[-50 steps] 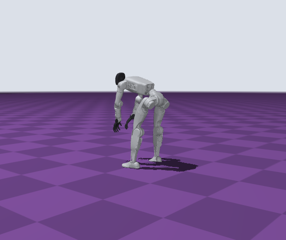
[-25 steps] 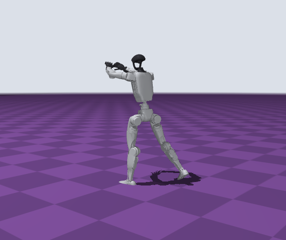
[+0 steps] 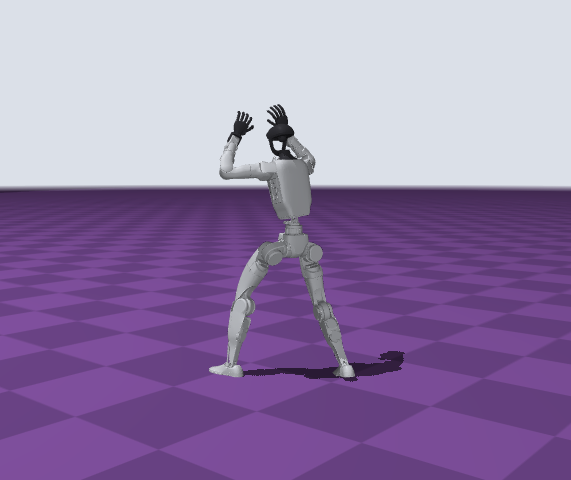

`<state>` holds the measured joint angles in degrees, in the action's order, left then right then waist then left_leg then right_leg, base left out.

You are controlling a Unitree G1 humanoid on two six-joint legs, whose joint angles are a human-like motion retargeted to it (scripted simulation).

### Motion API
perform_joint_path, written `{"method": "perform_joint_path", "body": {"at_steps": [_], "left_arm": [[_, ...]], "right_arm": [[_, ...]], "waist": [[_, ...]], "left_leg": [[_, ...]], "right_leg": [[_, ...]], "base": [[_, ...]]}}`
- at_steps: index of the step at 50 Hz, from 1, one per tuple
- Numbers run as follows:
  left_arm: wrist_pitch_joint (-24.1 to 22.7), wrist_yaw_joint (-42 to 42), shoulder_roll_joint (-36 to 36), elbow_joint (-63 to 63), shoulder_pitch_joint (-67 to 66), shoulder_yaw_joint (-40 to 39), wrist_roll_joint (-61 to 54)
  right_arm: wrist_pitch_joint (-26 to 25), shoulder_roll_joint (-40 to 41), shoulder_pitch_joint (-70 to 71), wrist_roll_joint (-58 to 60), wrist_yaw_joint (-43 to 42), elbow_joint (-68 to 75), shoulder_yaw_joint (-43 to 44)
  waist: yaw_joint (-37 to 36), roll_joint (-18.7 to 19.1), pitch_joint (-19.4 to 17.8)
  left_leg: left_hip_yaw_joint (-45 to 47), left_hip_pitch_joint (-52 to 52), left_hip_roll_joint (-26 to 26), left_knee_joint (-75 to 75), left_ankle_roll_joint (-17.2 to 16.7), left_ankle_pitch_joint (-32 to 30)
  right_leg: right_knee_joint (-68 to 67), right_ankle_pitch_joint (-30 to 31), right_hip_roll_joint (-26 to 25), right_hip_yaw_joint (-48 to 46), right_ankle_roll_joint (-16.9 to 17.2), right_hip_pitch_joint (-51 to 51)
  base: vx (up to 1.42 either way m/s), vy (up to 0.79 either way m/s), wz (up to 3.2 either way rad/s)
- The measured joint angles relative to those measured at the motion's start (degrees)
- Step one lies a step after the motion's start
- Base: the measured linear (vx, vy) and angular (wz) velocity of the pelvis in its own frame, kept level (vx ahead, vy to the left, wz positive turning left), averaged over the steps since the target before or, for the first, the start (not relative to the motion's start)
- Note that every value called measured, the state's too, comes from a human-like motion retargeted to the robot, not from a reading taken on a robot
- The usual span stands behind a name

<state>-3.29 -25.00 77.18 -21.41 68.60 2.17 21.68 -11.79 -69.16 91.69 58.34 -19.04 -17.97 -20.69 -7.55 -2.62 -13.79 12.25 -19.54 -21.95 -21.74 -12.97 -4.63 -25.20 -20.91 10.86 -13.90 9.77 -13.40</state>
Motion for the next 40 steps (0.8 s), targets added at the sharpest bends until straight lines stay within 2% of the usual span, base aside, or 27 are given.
{"method": "perform_joint_path", "body": {"at_steps": [2, 3, 5, 8, 12, 16, 23, 28, 33, 35, 37, 40], "left_arm": [[0.61, -0.53, -0.34, -0.43, -1.21, -0.93, 1.1], [1.02, -0.78, -0.71, -0.4, -3.64, -1.93, 0.41], [1.28, -1.33, -0.52, -0.98, -6.89, -3.77, -0.3], [1.5, -1.74, -0.27, -1.73, -7.78, -4.39, 0.18], [1.68, -2.54, -0.63, -2.4, -7.83, -4.63, 0.39], [1.81, -3.69, -1.92, -3.3, -8.09, -5.47, 0.29], [1.41, -4.96, -5.14, -6.31, -10.8, -9.29, -1.3], [1.22, -6.44, -6.4, -8.59, -12.96, -13.18, -2.18], [1.33, -8.01, -4.46, -9.42, -12.27, -16.58, -1.19], [1.45, -8.88, -3.23, -9.3, -11.41, -17.18, -0.37], [1.68, -9.95, -1.58, -8.53, -10.07, -16.95, 0.82], [2.58, -11.35, 1.5, -5.28, -6.17, -13.29, 3.25]], "right_arm": [[-0.63, -1.01, 2.13, -0.23, -0.02, -1.02, -2.79], [-0.32, -1.84, 0.84, -1.73, -1.63, -2.03, -3.09], [-0.14, -3.05, -0.24, -3.37, -3.39, -3.41, -3.73], [-0.36, -4.22, 1.18, -3.29, -3.96, -4.13, -5.34], [-0.64, -4.79, 2.9, -3.35, -4.62, -4.19, -6.64], [-0.91, -4.73, 3.13, -3.55, -5.13, -4.26, -6.24], [-1.33, -4.18, 0.33, -3.57, -6.17, -6.81, -2.53], [-1.27, -3.86, -1.99, -3.48, -6.88, -9.49, 1.63], [-0.84, -3.62, -2.26, -2.88, -5.92, -10.39, 5.88], [-1.07, -3.47, -1.83, -2.17, -5.6, -10.12, 6.9], [-1.61, -3.55, -0.93, -1.32, -5.52, -9.57, 7.33], [-3.36, -3.73, 1.9, -0.55, -5.43, -7.77, 5.5]], "waist": [[-0.07, -0.17, -0.33], [-0.32, 0.17, 2.32], [-0.22, 0.3, 5.25], [1.06, 0.35, 6.78], [3.01, 0.99, 8.27], [3.72, 1.83, 8.13], [2.98, 3.43, 4.67], [2.73, 6.13, -0.6], [3.2, 7.89, -5.31], [2.8, 7.73, -4.86], [1.49, 7.13, -2.45], [-1.56, 5.35, 4.15]], "left_leg": [[1.09, 2.96, 0.65, 3.79, -0.56, -1.61], [1.55, 4.06, 0.96, 5.56, -1.04, -2.36], [2.48, 5.85, 1.71, 9.59, -1.79, -4.16], [2.85, 7.25, 3.82, 13.9, -2.03, -6.0], [2.06, 7.66, 5.98, 16.67, -2.03, -7.26], [0.79, 6.32, 5.92, 14.23, -2.03, -6.16], [-2.18, -0.29, 2.82, -2.9, -2.03, 1.73], [-6.44, -6.6, -0.68, -20.63, -2.03, 9.72], [-9.8, -11.42, -2.18, -35.59, -2.03, 17.34], [-9.54, -12.22, -2.0, -39.16, -2.03, 19.96], [-8.13, -12.3, -1.87, -40.85, -2.03, 22.19], [-4.12, -10.91, -1.15, -39.14, -1.39, 23.89]], "right_leg": [[1.1, 0.34, 0.18, -0.01, 0.22, -1.29], [1.77, 0.78, 0.25, -0.08, 0.29, -1.7], [2.68, 1.27, 0.44, -0.26, 0.58, -1.81], [3.39, 1.41, 1.4, -1.36, 1.26, -2.19], [3.67, 1.24, 2.24, -3.21, 1.67, -2.91], [3.55, 0.66, 1.96, -3.97, 1.2, -3.55], [-1.04, -2.97, 1.44, -2.99, -0.32, -3.68], [-10.08, -8.27, 1.13, -1.74, -1.73, -3.18], [-16.37, -13.07, 2.11, -0.93, -2.41, -4.4], [-15.76, -13.6, 3.21, -0.83, -2.13, -5.43], [-12.65, -12.42, 4.42, -0.73, -1.55, -6.46], [-6.1, -6.2, 6.53, -0.25, -1.17, -6.75]], "base": [[-0.02, -0.08, -0.04], [0.0, 0.0, 0.0], [0.0, 0.0, 0.0], [-0.01, 0.04, 0.31], [-0.01, 0.04, 0.42], [-0.01, 0.01, 0.14], [0.0, 0.01, -0.01], [0.03, 0.09, -0.09], [0.17, 0.19, -0.02], [0.34, 0.26, -0.11], [0.43, 0.29, -0.3], [0.49, 0.32, -0.4]]}}
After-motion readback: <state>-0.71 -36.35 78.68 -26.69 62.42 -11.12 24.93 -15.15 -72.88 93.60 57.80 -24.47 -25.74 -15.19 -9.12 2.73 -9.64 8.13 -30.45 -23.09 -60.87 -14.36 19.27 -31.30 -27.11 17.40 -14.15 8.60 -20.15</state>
